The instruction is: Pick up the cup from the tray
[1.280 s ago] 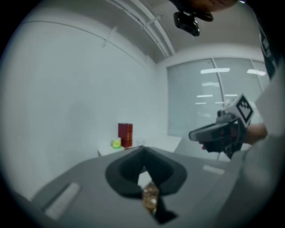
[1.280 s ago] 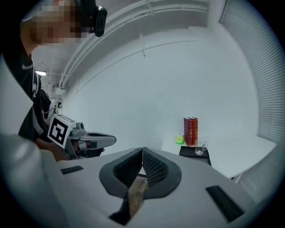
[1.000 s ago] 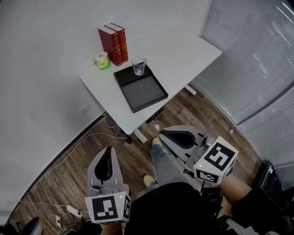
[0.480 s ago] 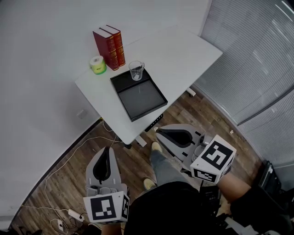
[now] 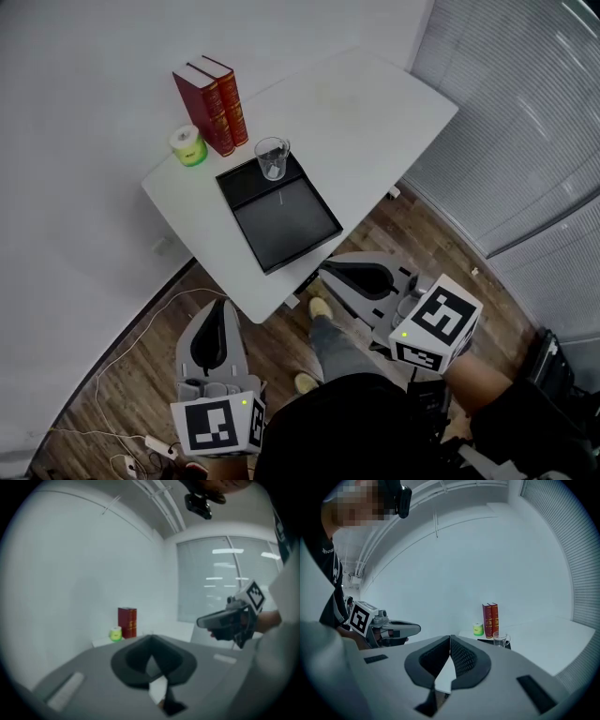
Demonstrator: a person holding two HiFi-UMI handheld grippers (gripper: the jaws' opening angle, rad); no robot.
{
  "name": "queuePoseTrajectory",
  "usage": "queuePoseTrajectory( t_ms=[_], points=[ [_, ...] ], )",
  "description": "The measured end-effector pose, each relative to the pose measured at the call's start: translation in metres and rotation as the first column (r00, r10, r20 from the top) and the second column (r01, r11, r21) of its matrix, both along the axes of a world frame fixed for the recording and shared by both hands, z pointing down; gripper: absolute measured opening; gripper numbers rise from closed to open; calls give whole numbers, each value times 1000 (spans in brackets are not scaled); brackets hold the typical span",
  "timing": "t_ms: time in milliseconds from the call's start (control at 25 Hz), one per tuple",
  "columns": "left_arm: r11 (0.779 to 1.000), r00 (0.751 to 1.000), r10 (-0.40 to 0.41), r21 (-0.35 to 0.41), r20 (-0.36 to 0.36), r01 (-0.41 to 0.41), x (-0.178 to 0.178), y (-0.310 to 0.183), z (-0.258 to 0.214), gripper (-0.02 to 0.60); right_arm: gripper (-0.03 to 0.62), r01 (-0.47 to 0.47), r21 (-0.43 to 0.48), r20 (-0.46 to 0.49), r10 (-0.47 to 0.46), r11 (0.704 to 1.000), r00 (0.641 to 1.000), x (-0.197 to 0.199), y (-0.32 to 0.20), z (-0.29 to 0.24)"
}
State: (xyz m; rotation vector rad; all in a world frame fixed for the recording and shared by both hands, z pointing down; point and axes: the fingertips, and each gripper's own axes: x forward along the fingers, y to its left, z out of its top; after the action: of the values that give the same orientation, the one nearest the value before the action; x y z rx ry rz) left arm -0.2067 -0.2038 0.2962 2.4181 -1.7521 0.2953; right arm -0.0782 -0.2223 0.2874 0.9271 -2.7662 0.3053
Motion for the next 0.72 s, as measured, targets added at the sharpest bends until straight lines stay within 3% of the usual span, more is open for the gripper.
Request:
queuePoseTrajectory(
  t_ms=[440,720],
  points=[
    [999,999,-31,-17,28,31,15,-77,-3,5,15,47,-37,69,-44,998,997,18,-83,0],
    [999,998,-49,-6,50,49,31,-119,-12,5,15,79,-5,66,-78,997,995,29,-131,-8]
  ],
)
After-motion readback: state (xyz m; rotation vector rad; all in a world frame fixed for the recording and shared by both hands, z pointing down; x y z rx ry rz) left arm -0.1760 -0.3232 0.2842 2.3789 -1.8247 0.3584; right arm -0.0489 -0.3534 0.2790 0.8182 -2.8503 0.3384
